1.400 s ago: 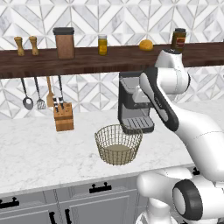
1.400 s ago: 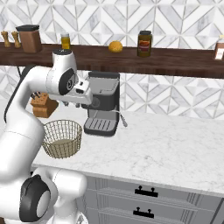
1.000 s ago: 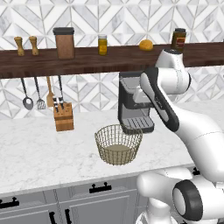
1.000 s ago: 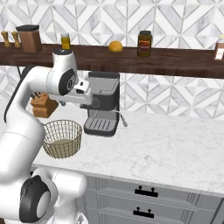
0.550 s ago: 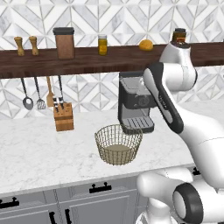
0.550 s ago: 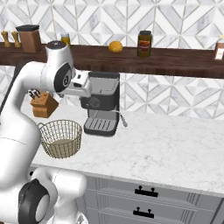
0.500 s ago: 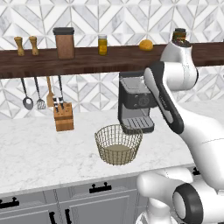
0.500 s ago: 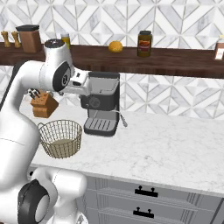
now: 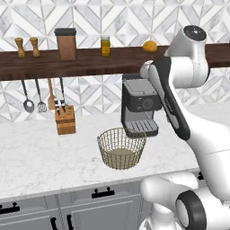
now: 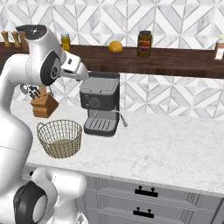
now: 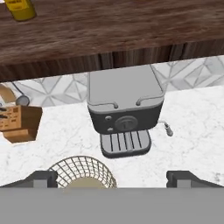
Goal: Open the cabinet, pick up the bread from the cabinet and place it in the basket. Then move the basket to the dining counter.
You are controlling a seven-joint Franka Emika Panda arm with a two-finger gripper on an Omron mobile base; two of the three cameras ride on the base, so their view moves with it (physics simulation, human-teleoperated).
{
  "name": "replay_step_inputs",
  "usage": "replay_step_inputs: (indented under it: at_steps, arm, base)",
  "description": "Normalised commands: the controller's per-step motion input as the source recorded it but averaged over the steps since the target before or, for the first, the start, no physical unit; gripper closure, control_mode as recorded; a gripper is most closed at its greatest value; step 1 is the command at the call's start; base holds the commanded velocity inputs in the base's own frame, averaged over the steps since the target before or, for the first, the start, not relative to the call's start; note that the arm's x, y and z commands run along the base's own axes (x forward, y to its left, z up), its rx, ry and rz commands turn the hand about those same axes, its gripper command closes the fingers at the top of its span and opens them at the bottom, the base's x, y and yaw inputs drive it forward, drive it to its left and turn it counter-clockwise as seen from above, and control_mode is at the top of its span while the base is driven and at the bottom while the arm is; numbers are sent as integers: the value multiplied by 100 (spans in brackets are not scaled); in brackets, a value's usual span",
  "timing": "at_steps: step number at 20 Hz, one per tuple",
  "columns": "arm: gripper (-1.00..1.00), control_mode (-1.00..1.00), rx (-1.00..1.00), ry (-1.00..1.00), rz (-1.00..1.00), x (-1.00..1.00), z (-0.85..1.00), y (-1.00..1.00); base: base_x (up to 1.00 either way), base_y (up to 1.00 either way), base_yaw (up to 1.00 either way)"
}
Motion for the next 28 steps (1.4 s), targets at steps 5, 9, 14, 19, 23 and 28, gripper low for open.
replay_step_inputs:
  at_steps: [5,9,14,19,23,28]
  arm:
    - [-100,-100,0,-17,-9,12,70,-6]
    - [-100,-100,0,-9,-14,35,80,-29]
    - [-100,-100,-4,-1,-8,59,24,-21]
    - [-100,-100,-6,3,0,78,-5,-14]
    - [-100,-100,0,0,1,48,0,-44]
    - [-100,-100,0,0,2,57,-15,-36]
  base:
    - [0,0,0]
    - [0,0,0]
    - [0,0,0]
    - [0,0,0]
    - [0,0,0]
    - [0,0,0]
